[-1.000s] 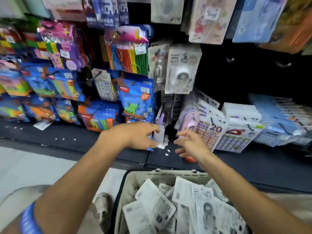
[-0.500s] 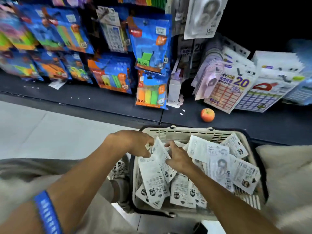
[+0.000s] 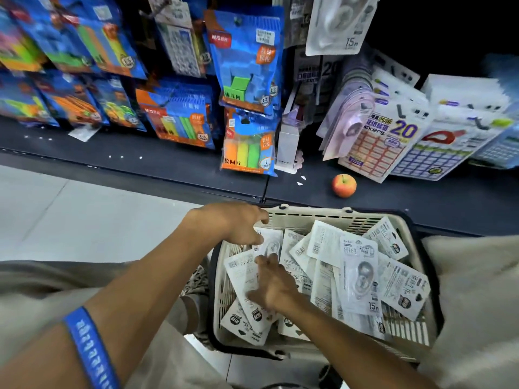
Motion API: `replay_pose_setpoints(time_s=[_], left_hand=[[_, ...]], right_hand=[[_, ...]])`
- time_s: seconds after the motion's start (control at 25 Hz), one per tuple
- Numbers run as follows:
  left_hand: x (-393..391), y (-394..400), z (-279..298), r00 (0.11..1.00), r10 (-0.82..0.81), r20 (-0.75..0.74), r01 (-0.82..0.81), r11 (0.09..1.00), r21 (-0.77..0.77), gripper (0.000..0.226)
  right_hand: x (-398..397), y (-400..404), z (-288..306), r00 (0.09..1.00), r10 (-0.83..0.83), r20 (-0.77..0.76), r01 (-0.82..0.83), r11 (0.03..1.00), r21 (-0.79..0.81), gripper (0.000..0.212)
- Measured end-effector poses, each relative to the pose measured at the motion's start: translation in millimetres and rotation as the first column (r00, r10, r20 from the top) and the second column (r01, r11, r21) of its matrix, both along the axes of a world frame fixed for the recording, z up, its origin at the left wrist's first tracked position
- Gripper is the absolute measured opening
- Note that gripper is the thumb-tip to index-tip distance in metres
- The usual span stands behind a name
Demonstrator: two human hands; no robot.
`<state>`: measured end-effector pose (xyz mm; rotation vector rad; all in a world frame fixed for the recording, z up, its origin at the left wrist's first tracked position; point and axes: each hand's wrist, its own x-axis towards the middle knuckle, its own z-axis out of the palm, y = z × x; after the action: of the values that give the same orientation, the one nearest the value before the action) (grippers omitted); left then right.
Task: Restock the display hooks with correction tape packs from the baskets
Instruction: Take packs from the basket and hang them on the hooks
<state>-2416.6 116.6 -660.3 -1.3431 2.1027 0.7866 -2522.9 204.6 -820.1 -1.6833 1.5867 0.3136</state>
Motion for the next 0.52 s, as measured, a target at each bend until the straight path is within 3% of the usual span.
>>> replay_pose_setpoints(time_s=[0.12, 0.28, 0.44, 0.52], left_hand=[[2.1, 0.8, 1.3, 1.000, -0.003, 0.008, 0.003, 1.000, -0.002, 0.054], [7.5, 2.9, 0.5, 1.000, 0.018, 0.012, -0.018, 1.000, 0.010, 0.053], [8.7, 1.8, -3.5, 1.000, 0.024, -0.006, -0.023, 0.999, 0.023, 0.056], [6.7, -0.8, -5.5, 1.000, 0.017, 0.000, -0.017, 1.000, 0.012, 0.067]], right_hand=[[14.3, 16.0, 1.8, 0.991, 0.119, -0.067, -0.113, 0.989, 0.091, 0.101], [17.3, 9.3, 7.7, 0.949, 0.166, -0.266, -0.209, 0.967, -0.142, 0.063], [2.8, -20.6, 31.0, 0.985, 0.064, -0.157, -0.088, 0.985, -0.151, 0.045], [-14.8, -47.2, 57.3, 0.998, -0.066, 0.002, 0.066, 0.996, -0.067, 0.030]])
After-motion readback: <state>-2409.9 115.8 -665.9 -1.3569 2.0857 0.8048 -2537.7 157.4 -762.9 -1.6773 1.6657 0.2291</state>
